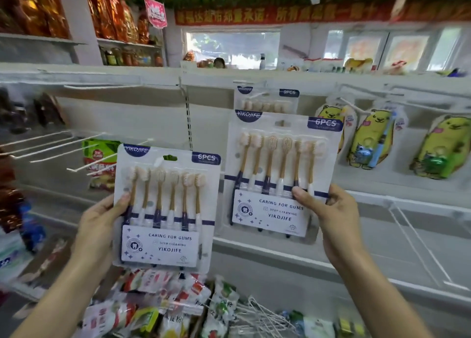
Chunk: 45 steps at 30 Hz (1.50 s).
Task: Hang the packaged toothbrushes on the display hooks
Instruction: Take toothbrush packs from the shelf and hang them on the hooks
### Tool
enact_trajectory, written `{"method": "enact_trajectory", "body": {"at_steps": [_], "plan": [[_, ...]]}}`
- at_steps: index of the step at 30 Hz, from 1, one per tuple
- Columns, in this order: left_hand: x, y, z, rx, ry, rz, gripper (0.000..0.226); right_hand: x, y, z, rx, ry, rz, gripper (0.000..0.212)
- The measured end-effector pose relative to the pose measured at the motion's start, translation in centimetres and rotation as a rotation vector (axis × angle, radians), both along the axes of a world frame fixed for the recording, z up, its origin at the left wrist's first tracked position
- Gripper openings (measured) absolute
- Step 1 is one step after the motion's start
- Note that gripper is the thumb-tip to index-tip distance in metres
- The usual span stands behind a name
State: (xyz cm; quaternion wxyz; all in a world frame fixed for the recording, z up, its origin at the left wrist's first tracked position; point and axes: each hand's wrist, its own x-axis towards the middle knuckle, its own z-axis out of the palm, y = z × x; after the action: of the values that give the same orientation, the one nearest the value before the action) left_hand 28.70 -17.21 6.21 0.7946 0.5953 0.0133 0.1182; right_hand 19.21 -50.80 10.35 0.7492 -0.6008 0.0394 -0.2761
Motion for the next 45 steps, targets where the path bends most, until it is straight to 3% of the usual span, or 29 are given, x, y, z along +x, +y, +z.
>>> {"method": "enact_trajectory", "body": {"at_steps": [10,19,41,45], "plan": [[1.8,2.9,-1.1,-0.041,0.037,-0.204,0.021,1.7,4.4,2.3,-0.081,-0.069,-0.067,0.016],[2.0,2.9,-0.1,-0.079,0.041,-0.228,0.022,5.9,5.4,2.5,-0.076,-0.036,-0.089,0.019],[0.9,-1.4,2.1,-0.169,0.001,-0.268,0.025,22.1,-2.4,1.7,-0.100,0.113,-0.189,0.016],[1.1,-2.6,2.3,-0.166,0.000,-0.281,0.026,23.0,-3.1,1.5,-0.164,0.153,-0.187,0.029]]}}
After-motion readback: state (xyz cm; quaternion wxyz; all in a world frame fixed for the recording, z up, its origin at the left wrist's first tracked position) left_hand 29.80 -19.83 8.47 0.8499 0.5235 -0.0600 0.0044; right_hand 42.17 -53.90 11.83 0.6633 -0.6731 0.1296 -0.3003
